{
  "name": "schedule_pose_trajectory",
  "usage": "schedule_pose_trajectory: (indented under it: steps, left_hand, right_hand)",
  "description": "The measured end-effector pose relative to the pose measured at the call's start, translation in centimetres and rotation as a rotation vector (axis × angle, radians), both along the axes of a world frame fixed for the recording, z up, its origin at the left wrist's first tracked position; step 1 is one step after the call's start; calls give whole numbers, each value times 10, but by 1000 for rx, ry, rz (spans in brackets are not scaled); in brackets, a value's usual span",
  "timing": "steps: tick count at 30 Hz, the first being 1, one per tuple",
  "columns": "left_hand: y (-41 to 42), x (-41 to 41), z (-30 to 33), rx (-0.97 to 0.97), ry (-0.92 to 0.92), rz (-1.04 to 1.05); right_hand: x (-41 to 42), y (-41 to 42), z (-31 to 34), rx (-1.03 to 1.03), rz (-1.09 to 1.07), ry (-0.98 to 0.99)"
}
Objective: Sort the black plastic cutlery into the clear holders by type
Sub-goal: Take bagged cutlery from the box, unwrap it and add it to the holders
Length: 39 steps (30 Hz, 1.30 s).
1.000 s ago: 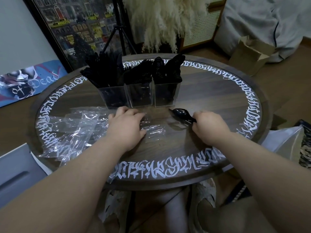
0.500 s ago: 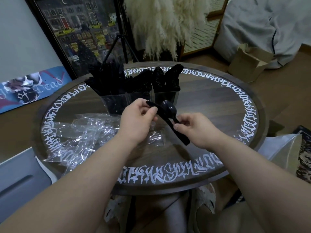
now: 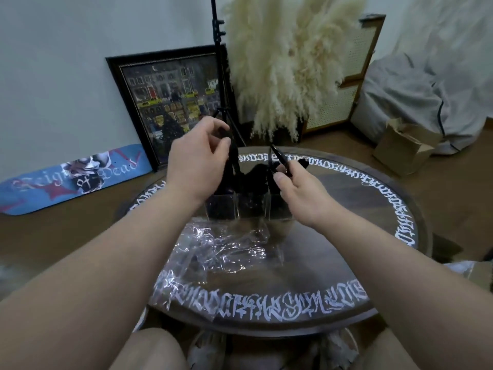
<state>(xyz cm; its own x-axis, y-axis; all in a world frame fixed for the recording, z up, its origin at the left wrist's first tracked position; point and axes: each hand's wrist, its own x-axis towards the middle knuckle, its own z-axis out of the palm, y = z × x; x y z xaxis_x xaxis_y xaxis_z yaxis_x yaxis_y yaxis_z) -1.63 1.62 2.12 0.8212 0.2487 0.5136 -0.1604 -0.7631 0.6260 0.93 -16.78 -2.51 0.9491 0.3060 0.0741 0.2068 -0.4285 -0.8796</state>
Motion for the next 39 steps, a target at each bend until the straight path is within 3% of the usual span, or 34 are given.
schedule_pose_trajectory:
  steps: [6,17,23,26,29,32,36,39]
  left_hand:
    - [23,19,6,191,78,64]
    - [39,38,7,268,40,61]
    - [47,39,-26,337,252,78]
    - [52,38,-49,459,398,72]
    - [50,36,-56,542,340,113]
    - [35,37,-43,456,203,45]
    - [15,41,-30,256,223,-238]
    - [14,44,-32,53,216,-254]
  right_hand:
    - [7,14,18,8,-29,38]
    - [31,17,7,-51,-40,-2]
    - [36,27,-1,-26,-34,-27]
    - [37,28,-4,19,-15,2]
    - [38,27,-4,36,3,44]
    - [39,27,-5,68,30,102]
    - [37,29,-1,186,105,211]
    - [36,25,4,268,139,288]
